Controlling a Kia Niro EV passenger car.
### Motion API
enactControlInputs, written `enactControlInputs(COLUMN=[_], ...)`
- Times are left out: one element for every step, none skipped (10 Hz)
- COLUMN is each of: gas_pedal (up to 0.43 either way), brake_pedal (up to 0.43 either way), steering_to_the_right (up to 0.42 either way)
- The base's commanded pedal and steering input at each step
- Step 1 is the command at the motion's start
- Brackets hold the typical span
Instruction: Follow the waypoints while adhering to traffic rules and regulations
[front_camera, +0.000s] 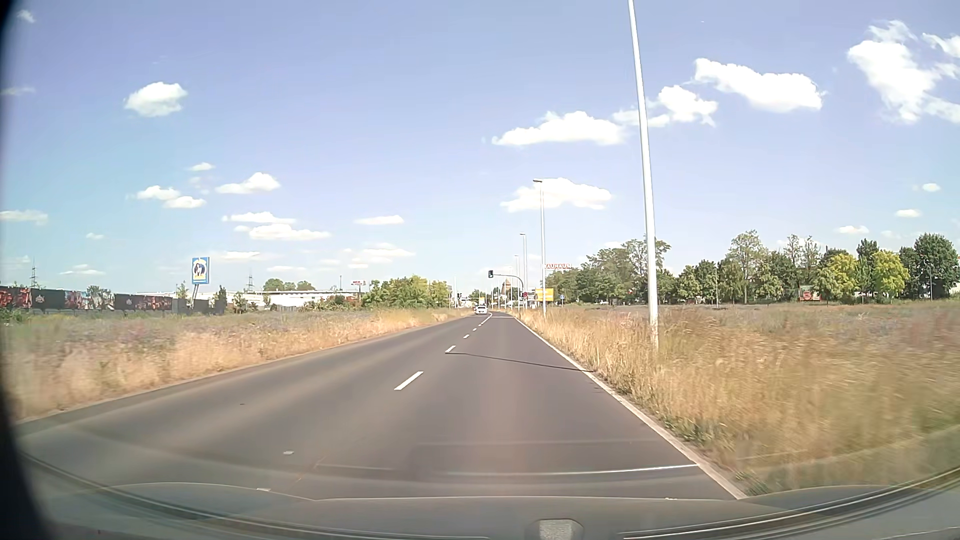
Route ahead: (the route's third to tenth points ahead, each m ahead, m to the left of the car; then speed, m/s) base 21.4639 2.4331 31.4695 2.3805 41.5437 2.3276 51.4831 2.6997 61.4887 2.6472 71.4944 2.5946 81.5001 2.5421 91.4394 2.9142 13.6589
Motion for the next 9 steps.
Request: enactControlInputs(gas_pedal=[0.0,0.0,0.0,0.0,0.0,0.0,0.0,0.0,0.0], brake_pedal=[0.03,0.03,0.03,0.03,0.03,0.03,0.03,0.03,0.03], steering_to_the_right=[-0.001,-0.001,-0.001,-0.001,-0.001,-0.001,-0.001,-0.001,-0.003])
